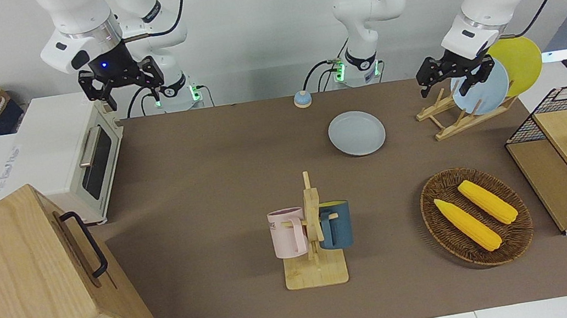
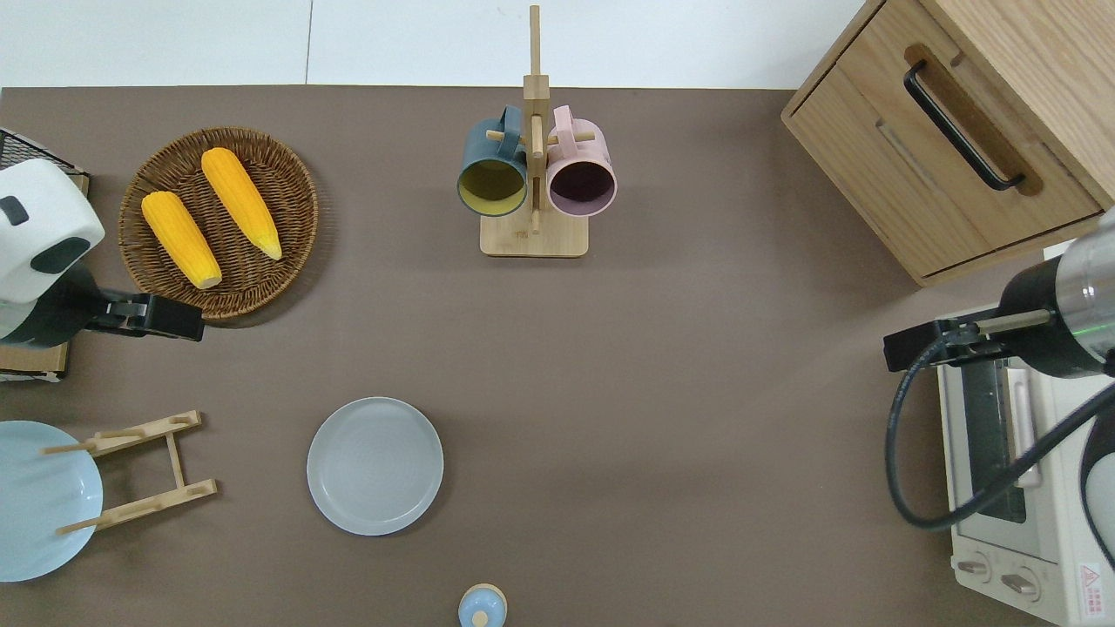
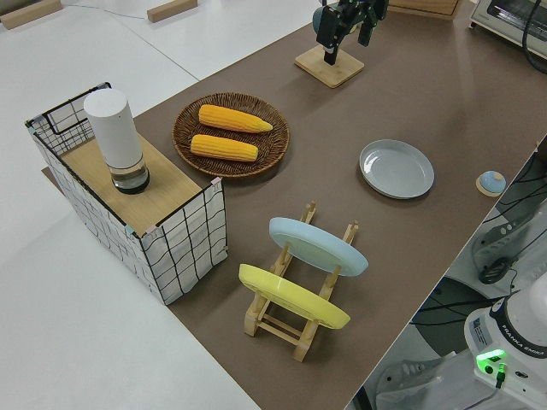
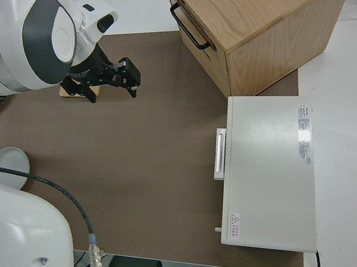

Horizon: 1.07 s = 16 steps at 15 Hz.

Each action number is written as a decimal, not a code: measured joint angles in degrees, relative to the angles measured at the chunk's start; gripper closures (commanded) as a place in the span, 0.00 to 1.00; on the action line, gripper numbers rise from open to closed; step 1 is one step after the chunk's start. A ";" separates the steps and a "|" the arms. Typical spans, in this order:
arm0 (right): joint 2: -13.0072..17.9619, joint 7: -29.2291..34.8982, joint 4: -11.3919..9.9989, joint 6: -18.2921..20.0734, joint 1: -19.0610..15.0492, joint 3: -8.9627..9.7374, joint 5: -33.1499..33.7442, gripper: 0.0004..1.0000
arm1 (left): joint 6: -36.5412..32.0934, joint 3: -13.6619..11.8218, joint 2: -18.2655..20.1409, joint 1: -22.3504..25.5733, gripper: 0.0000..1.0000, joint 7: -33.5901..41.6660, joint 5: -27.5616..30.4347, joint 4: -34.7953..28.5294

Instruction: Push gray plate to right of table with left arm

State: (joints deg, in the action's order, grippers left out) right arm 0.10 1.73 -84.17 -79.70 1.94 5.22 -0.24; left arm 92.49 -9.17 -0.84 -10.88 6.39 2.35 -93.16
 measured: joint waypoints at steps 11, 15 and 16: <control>0.00 0.00 0.00 0.00 0.00 0.00 0.00 0.02 | -1.74 -0.22 -0.06 1.28 0.01 -0.05 0.00 -0.62; 0.00 0.00 0.00 0.00 0.00 0.00 0.00 0.02 | 2.29 0.42 1.91 1.27 0.01 -0.71 0.20 -7.88; 0.00 0.00 0.00 0.00 0.00 0.00 0.00 0.02 | 6.87 0.76 4.02 1.25 0.01 -1.79 0.24 -12.92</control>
State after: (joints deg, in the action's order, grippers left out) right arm 0.10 1.73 -84.17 -79.70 1.94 5.22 -0.24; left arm 99.35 -8.41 3.18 -9.63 4.60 2.59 -106.08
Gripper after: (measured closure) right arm 0.013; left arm 0.004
